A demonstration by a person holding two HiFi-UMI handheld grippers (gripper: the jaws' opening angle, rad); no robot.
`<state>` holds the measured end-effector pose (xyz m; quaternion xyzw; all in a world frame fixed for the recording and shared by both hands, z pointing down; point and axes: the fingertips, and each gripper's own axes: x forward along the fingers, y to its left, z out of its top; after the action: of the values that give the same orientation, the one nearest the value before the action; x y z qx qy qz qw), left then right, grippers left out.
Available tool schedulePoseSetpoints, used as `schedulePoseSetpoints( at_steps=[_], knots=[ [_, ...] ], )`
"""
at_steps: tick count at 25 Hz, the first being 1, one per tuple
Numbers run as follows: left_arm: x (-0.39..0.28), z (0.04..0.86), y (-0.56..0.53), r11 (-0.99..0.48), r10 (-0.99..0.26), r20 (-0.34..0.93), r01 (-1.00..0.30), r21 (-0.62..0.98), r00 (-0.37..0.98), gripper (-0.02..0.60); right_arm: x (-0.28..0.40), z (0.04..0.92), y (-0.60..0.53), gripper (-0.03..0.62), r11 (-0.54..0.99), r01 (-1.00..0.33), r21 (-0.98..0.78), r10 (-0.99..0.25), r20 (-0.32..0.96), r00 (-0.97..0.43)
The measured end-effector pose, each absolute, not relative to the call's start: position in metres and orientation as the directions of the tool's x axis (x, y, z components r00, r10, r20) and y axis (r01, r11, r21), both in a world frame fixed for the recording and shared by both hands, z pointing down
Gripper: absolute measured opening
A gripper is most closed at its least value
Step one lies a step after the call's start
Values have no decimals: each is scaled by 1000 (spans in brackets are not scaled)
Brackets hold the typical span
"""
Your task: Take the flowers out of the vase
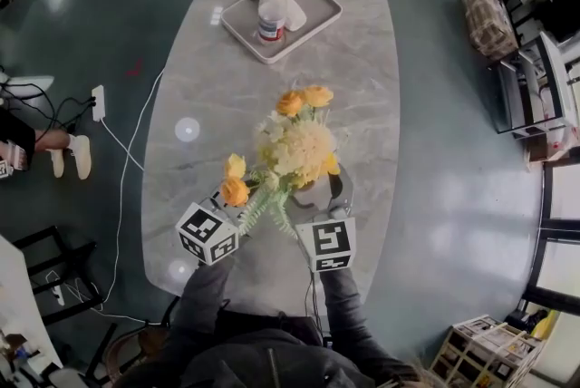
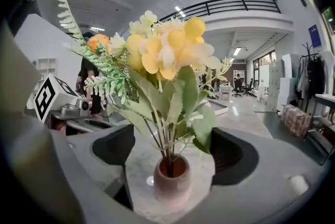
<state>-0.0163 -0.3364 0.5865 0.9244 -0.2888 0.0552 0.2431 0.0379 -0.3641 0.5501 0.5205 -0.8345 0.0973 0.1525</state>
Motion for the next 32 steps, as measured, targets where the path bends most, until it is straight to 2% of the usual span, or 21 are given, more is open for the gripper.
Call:
schedulePoseSetpoints(
  at_steps=[7,12,17,22,27,32],
  knots=[
    [-19,594,-338,-706,-502,257,-563,430,826,0,33,543,-366,448,466,-884,28,-845,312,-435],
    [-18,591,-335,-705,-505,248,-561,434,826,0,33,539,-362,317,462,-885,55,-851,308,-425],
    [-18,588,-333,-706,-508,247,-563,430,825,0,35,539,-363,229,448,-891,76,-860,310,-406],
    [-20,584,-331,-701,-517,245,-570,429,820,0,37,539,-365,115,429,-901,72,-867,313,-388],
    [-25,580,-326,-699,-524,243,-575,425,816,0,35,538,-362,66,430,-899,80,-867,314,-387],
    [-29,576,-321,-700,-531,236,-578,420,814,0,33,537,-362,54,432,-897,91,-868,312,-387]
  ],
)
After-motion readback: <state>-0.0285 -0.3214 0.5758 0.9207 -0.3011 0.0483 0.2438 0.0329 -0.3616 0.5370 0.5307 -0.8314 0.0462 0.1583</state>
